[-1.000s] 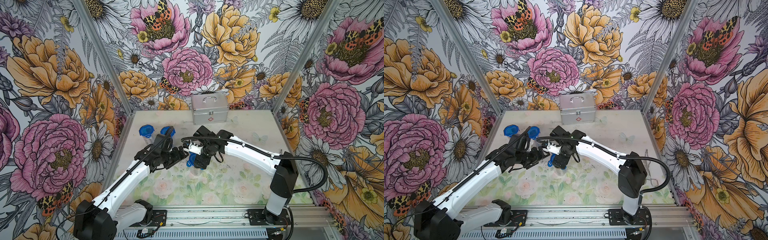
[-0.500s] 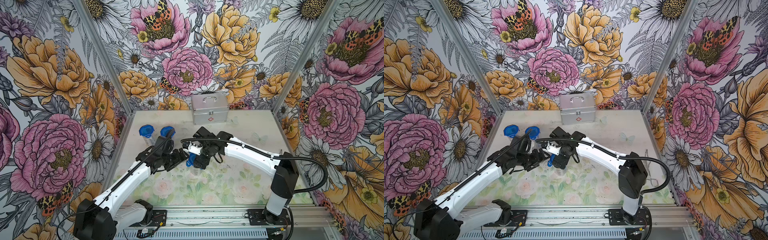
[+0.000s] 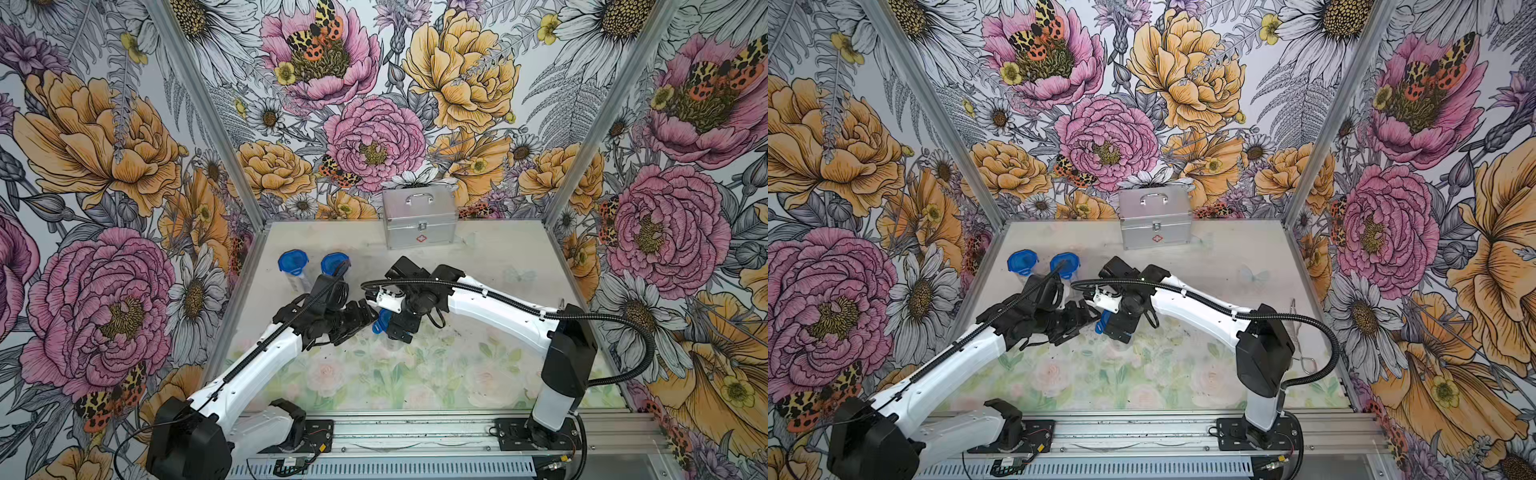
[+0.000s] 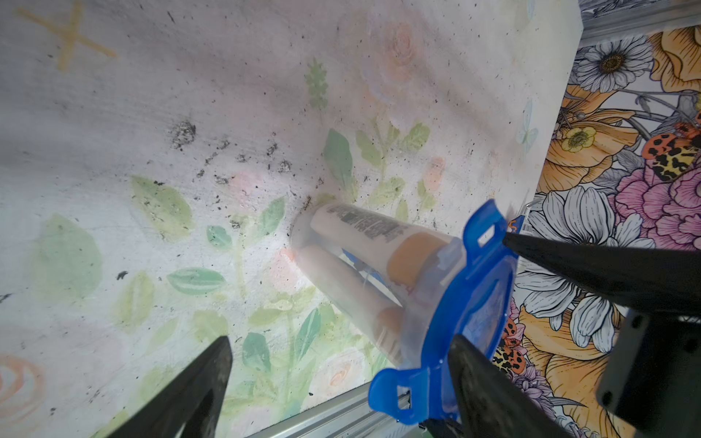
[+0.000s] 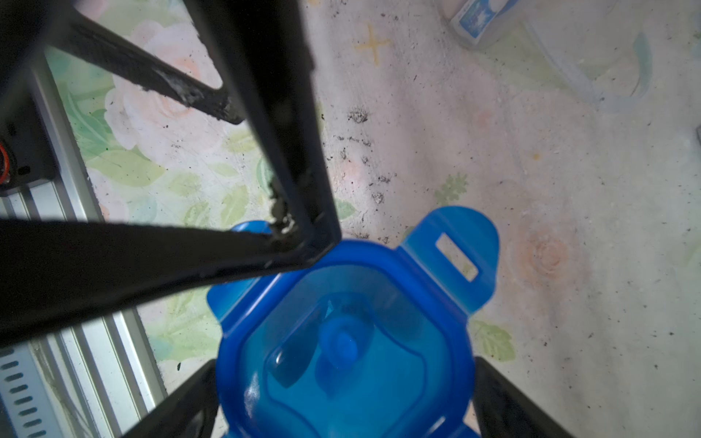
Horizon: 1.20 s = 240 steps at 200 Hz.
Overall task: Pack away toiletry kits
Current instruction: Close the lid on the container, then close the fastener on the container.
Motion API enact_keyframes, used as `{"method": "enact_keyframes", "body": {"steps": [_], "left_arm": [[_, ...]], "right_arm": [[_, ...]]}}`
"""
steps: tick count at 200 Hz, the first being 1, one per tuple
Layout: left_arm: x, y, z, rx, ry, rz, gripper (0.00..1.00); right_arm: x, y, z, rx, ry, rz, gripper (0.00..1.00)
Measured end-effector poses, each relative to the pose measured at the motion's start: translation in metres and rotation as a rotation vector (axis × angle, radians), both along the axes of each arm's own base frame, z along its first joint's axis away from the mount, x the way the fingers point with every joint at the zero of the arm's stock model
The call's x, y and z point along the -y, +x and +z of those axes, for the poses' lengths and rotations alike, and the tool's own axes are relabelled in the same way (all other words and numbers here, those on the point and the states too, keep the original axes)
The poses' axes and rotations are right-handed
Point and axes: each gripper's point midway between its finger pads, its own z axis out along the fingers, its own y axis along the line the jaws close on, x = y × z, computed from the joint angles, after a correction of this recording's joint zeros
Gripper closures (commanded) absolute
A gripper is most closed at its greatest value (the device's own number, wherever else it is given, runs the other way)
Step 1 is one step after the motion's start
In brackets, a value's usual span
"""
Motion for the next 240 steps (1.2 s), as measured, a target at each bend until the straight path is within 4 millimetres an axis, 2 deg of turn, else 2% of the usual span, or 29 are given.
{"method": "enact_keyframes", "body": {"steps": [206, 240], "left_arm": [[-0.005, 0.004, 0.012, 0.039, -0.03, 0.017, 0.09], [-0.006, 0.003, 0.012, 0.041, -0.025, 0.011, 0.08]], "right_arm": [[-0.002, -0.002, 0.003, -0.004, 0.013, -0.021, 0.01], [-0.002, -0.004, 0.01, -0.005, 0.03, -0.029, 0.01]]}}
